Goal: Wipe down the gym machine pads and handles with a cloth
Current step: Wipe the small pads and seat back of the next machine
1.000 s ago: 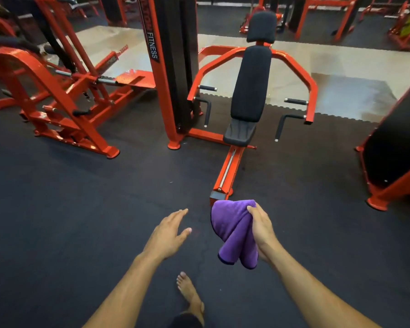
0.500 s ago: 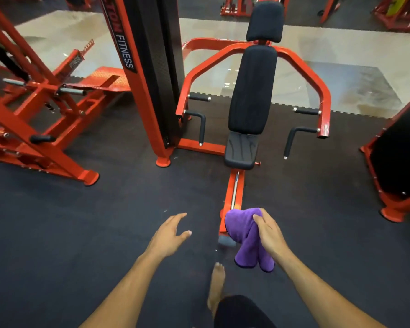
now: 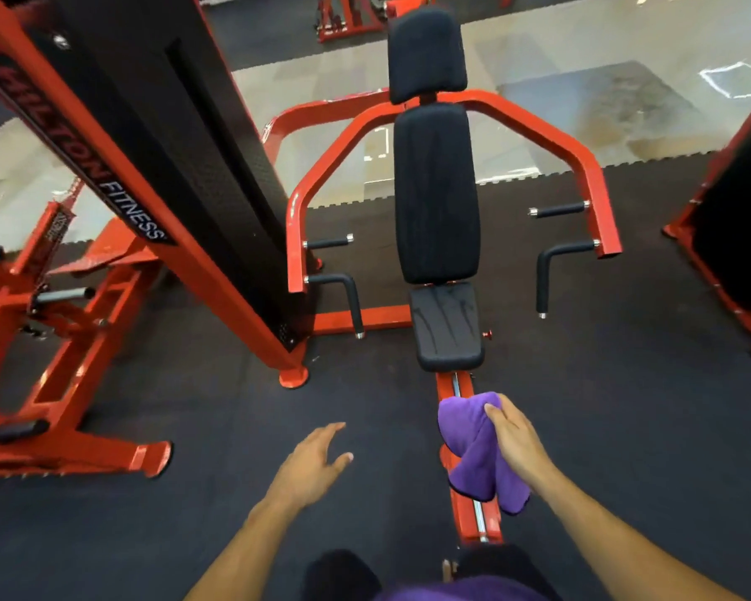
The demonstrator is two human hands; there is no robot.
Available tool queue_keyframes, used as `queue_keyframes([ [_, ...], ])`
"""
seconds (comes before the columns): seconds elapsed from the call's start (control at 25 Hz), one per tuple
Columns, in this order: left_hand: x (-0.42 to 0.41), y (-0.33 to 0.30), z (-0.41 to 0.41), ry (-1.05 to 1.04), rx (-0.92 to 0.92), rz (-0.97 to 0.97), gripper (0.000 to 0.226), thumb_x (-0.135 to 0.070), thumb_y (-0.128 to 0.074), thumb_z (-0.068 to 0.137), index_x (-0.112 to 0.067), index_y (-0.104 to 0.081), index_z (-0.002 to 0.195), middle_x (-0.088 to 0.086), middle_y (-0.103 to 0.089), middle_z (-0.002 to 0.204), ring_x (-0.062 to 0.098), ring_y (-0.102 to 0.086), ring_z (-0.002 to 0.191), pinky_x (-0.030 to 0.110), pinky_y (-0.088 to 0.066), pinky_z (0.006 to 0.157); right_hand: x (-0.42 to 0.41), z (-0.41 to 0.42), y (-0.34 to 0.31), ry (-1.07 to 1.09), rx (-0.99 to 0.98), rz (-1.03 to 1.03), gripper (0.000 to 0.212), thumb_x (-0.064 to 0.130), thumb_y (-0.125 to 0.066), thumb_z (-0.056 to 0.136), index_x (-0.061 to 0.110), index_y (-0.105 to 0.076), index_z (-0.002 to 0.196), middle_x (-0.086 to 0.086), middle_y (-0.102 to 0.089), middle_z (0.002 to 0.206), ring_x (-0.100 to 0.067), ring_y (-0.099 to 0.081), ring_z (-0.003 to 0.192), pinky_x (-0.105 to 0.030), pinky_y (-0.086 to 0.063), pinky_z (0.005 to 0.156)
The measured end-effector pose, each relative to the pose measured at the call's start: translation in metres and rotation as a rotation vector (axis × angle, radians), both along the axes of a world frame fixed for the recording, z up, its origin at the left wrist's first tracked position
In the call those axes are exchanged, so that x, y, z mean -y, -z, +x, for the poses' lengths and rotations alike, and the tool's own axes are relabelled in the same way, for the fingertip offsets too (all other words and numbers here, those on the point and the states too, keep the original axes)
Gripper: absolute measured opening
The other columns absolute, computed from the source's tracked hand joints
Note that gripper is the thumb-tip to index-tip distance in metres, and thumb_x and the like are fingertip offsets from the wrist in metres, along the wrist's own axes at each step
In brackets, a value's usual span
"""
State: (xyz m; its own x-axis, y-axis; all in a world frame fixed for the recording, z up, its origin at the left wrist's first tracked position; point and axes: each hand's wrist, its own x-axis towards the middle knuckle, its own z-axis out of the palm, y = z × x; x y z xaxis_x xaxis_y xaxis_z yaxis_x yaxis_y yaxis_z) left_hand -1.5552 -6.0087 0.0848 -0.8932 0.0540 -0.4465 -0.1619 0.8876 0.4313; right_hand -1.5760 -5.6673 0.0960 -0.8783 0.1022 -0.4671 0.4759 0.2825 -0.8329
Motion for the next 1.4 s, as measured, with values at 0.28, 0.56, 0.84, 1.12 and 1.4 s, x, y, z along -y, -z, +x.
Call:
queue_keyframes([
  [0.28, 0.015, 0.036, -0.169, 0.479, 0.017, -0.059, 0.065, -0.051, -0.052, 0.1, -0.036, -0.03, 0.159, -0.013, -0.036, 0.161, 0.013, -0.037, 0.147, 0.036, -0.034, 0.118, 0.048, -0.107, 0.038, 0.322, 0.086, 0.028, 0.037, 0.023, -0.046, 0.107, 0.006, -0.055, 0.138, -0.013, -0.056, 0.141, -0.03, -0.05, 0.132, -0.034, -0.035, 0.107],
  [0.56, 0.06, 0.042, -0.369, 0.939, -0.038, -0.253, 0.069, -0.048, -0.05, 0.102, -0.028, -0.023, 0.162, -0.007, -0.028, 0.167, 0.014, -0.028, 0.153, 0.035, -0.021, 0.125, 0.11, -0.202, 0.049, 0.549, 0.129, 0.092, 0.029, 0.026, -0.042, 0.107, 0.024, -0.057, 0.132, -0.007, -0.058, 0.137, -0.027, -0.052, 0.129, -0.033, -0.038, 0.102],
  [0.84, -0.035, 0.022, -0.516, 1.345, -0.186, -0.42, 0.08, -0.044, -0.051, 0.102, -0.021, -0.009, 0.166, 0.0, -0.007, 0.173, 0.017, -0.002, 0.16, 0.051, 0.0, 0.129, 0.122, -0.275, 0.093, 0.612, 0.069, 0.312, 0.029, 0.02, -0.04, 0.107, 0.005, -0.052, 0.13, -0.01, -0.049, 0.111, -0.036, -0.058, 0.106, -0.036, -0.037, 0.092],
  [1.12, -0.173, -0.003, -0.731, 1.778, -0.765, -0.89, 0.079, -0.046, -0.039, 0.104, -0.013, -0.001, 0.165, 0.009, 0.006, 0.173, 0.024, 0.009, 0.16, 0.062, 0.011, 0.124, 0.091, -0.396, 0.17, 0.392, 0.092, 0.612, 0.033, 0.029, -0.051, 0.102, 0.02, -0.053, 0.133, -0.008, -0.046, 0.117, -0.032, -0.053, 0.104, -0.039, -0.042, 0.076],
  [1.4, -0.206, 0.012, -0.839, 2.01, -1.102, -0.979, 0.077, -0.055, -0.016, 0.106, -0.008, 0.0, 0.164, 0.019, 0.011, 0.171, 0.035, 0.008, 0.159, 0.068, 0.003, 0.122, 0.053, -0.509, 0.247, -0.02, 0.303, 0.877, 0.053, 0.031, -0.059, 0.093, 0.025, -0.04, 0.143, -0.007, -0.041, 0.133, -0.029, -0.041, 0.121, -0.038, -0.04, 0.088],
])
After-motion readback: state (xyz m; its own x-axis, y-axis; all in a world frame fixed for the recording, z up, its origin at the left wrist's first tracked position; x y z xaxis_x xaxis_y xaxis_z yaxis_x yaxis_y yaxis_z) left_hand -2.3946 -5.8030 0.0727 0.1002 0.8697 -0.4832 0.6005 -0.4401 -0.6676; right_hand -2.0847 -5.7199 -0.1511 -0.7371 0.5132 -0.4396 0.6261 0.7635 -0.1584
